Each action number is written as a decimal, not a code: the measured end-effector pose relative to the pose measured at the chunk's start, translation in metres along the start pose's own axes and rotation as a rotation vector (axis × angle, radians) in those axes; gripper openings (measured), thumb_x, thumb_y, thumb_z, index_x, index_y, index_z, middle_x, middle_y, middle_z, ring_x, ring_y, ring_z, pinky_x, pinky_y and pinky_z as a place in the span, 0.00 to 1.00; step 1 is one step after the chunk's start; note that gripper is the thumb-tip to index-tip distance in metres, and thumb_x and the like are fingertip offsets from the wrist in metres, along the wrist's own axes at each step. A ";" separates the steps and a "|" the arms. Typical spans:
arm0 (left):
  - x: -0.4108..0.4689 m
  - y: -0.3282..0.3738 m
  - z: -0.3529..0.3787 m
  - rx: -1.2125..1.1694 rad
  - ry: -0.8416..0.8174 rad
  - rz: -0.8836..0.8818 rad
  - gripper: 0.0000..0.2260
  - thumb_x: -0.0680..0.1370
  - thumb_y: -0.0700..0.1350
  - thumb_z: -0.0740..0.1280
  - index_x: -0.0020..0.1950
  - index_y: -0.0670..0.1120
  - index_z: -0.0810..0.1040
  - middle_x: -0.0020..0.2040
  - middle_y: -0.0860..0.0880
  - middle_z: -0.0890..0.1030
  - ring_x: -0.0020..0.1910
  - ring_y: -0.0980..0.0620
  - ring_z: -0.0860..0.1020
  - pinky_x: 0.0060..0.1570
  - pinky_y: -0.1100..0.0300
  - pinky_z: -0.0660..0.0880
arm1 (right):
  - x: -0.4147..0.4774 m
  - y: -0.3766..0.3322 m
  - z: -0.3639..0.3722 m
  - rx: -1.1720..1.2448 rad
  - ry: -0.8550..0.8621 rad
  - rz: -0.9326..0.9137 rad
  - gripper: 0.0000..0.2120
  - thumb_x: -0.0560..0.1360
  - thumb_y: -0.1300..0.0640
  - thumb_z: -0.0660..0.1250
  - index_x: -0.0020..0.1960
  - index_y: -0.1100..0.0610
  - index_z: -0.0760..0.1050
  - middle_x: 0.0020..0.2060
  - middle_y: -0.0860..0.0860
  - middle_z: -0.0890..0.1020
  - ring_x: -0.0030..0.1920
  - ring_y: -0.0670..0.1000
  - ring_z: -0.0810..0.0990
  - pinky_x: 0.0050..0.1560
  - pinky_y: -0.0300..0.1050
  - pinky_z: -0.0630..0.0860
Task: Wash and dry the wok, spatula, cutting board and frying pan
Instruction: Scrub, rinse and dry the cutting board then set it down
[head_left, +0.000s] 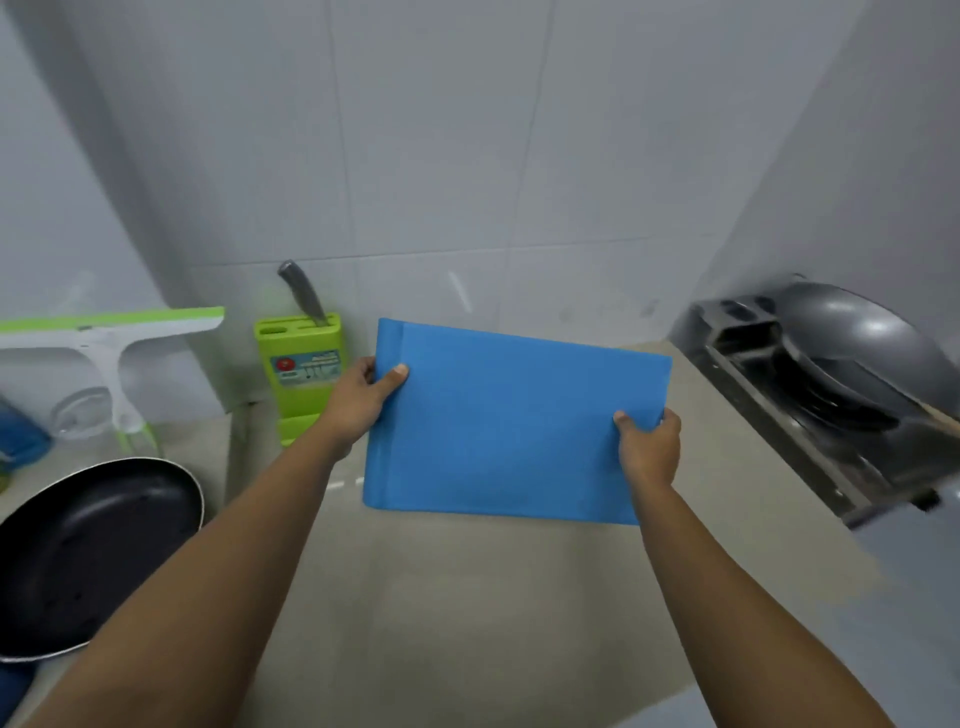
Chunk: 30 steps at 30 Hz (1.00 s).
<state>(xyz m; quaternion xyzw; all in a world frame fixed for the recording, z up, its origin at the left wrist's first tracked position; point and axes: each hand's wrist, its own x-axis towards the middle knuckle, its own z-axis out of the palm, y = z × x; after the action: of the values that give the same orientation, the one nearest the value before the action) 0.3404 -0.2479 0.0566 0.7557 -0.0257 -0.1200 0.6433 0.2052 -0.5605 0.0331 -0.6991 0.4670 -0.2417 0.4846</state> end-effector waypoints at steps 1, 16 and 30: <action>0.004 0.000 0.000 0.016 0.029 -0.008 0.21 0.78 0.54 0.69 0.65 0.44 0.73 0.59 0.51 0.79 0.52 0.53 0.79 0.41 0.66 0.73 | 0.011 -0.006 0.011 0.009 -0.037 -0.012 0.28 0.75 0.50 0.70 0.70 0.55 0.64 0.63 0.52 0.76 0.61 0.57 0.77 0.61 0.58 0.74; 0.098 -0.013 0.004 0.144 0.285 -0.114 0.16 0.80 0.44 0.67 0.66 0.42 0.75 0.61 0.47 0.79 0.59 0.48 0.78 0.60 0.51 0.75 | 0.130 -0.054 0.147 0.049 -0.326 -0.215 0.29 0.76 0.54 0.69 0.73 0.50 0.62 0.64 0.50 0.75 0.62 0.54 0.76 0.62 0.53 0.74; 0.149 -0.042 0.027 0.193 0.437 -0.096 0.18 0.78 0.45 0.66 0.67 0.45 0.73 0.61 0.49 0.80 0.59 0.47 0.79 0.61 0.46 0.75 | 0.176 -0.029 0.208 0.112 -0.388 -0.214 0.28 0.75 0.57 0.71 0.71 0.55 0.63 0.62 0.49 0.76 0.60 0.50 0.76 0.59 0.46 0.74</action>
<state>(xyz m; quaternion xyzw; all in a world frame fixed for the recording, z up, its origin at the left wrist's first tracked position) 0.4744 -0.2953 -0.0106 0.8221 0.1385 0.0191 0.5519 0.4605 -0.6194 -0.0466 -0.7500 0.2741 -0.1784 0.5750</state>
